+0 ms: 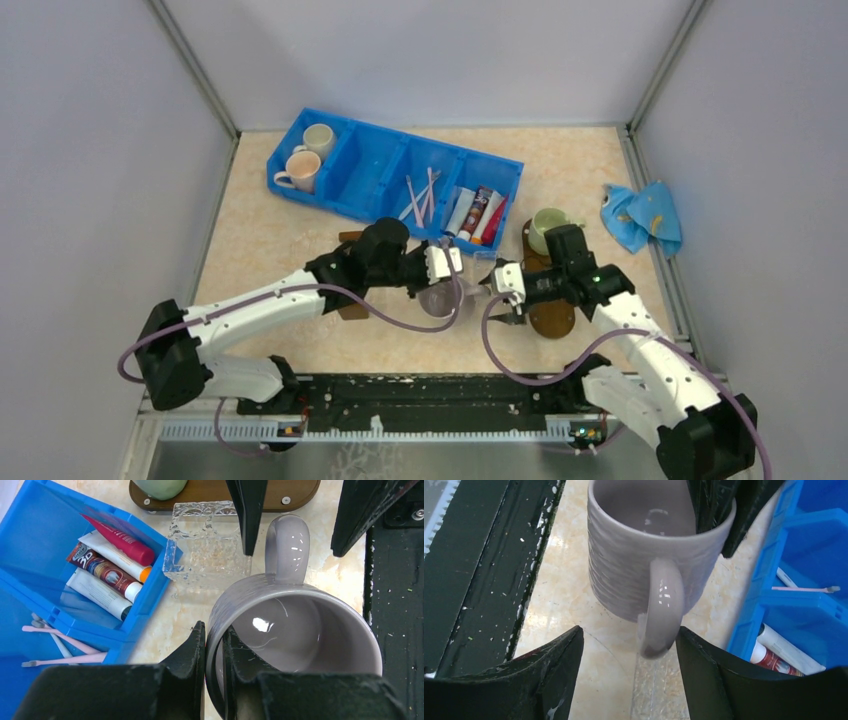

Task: Prepare toiletry sets of a toothbrush and toothpaste on the tray
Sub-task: Pick up the cup from the storage box, then place the cup on the tray.

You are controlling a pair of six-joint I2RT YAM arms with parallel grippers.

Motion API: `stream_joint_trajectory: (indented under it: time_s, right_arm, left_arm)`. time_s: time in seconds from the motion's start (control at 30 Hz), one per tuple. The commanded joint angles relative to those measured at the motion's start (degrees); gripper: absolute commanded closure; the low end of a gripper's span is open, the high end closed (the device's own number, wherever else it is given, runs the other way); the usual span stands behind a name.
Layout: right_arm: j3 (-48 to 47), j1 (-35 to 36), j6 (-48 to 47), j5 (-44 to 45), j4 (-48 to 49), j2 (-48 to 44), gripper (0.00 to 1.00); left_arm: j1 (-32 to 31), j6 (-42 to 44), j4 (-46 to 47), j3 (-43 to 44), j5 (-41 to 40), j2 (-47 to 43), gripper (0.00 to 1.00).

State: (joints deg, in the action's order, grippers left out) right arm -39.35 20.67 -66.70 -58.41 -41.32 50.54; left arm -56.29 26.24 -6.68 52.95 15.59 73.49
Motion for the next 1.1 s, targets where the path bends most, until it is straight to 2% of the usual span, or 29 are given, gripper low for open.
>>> stream_joint_trajectory:
  time_s: [0.0,0.47,0.7,0.8,0.9,0.93,0.97,1.07]
  right_arm:
    - [0.1,2.9,-0.1,2.2,3.9,0.4,0.34]
    - [0.7,7.8,1.8,7.6,7.2,1.2,0.48]
    - [0.4,9.3,2.8,10.5,8.4,2.0,0.63]
    - [0.1,9.4,2.9,10.6,8.2,2.0,0.75]
    - [-0.5,9.4,2.5,10.8,7.4,2.0,0.96]
    - [-1.0,9.4,2.3,10.7,6.8,1.9,1.0]
    - [-1.3,9.4,1.9,10.5,6.2,1.9,1.0]
    - [-2.6,9.4,1.6,9.3,4.6,1.2,1.0]
  left_arm:
    - [-0.7,1.2,1.4,5.2,1.9,1.1,1.0]
    - [-0.8,2.1,-5.1,13.2,4.0,7.4,1.0]
    - [-0.9,2.1,-5.9,14.6,4.1,8.0,1.0]
    - [-0.9,1.5,-5.7,14.7,4.4,8.0,1.0]
    - [-0.9,0.3,-4.7,14.2,5.0,7.5,1.0]
    - [-0.9,-0.3,-3.9,13.7,5.0,7.1,1.0]
    - [-0.9,-1.3,-2.8,12.7,4.9,6.6,0.98]
    - [-0.9,-5.0,1.4,9.2,4.4,3.9,0.82]
